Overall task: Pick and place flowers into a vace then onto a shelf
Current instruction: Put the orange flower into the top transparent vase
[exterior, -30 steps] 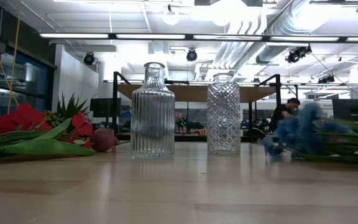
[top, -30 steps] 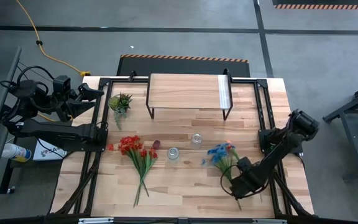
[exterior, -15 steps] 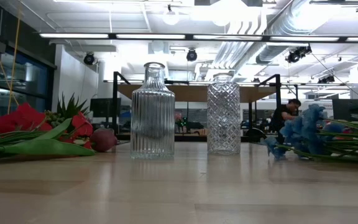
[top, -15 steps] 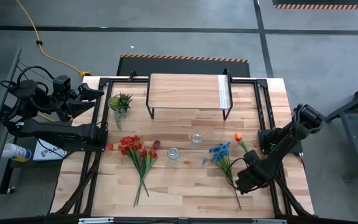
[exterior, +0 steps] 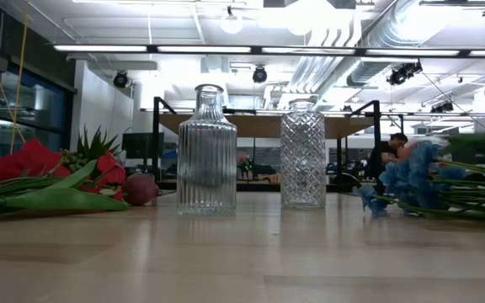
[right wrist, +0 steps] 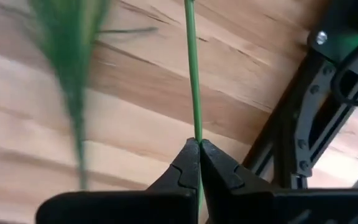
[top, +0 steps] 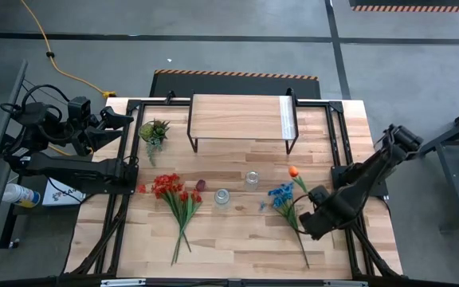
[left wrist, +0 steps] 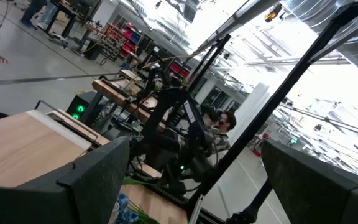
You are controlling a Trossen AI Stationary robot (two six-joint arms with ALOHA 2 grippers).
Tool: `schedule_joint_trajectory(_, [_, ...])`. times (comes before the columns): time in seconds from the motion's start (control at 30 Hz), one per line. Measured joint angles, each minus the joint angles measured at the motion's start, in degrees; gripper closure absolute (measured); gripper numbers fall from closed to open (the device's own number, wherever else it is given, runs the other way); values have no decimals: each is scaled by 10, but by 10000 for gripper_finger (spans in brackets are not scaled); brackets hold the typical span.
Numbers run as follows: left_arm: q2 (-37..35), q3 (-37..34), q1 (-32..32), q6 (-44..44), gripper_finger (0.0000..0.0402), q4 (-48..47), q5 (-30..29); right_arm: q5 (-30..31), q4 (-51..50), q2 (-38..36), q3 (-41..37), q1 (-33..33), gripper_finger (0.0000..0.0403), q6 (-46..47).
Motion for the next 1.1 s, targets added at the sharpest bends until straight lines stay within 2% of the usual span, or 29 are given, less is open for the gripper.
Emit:
schedule_joint_trajectory(0.23, [0, 0, 0, 0, 2, -19, 0, 55, -97, -3, 99, -6, 403, -32])
schedule_joint_trajectory(0.5, [0, 0, 0, 0, 2, -32, 0, 191, -71, -2, 197, -6, 403, -111])
schedule_joint_trajectory(0.6, [0, 0, 0, 0, 2, -32, 0, 281, -14, -2, 218, -6, 403, -178])
schedule_joint_trajectory(0.8, [0, 0, 0, 0, 2, -32, 0, 502, 135, -2, 220, -6, 403, -354])
schedule_joint_trajectory(0.97, [0, 0, 0, 0, 2, -32, 0, 686, 242, -2, 193, -7, 403, -496])
schedule_joint_trajectory(1.1, [0, 0, 0, 0, 2, -32, 0, 792, 346, -2, 156, -19, 403, -578])
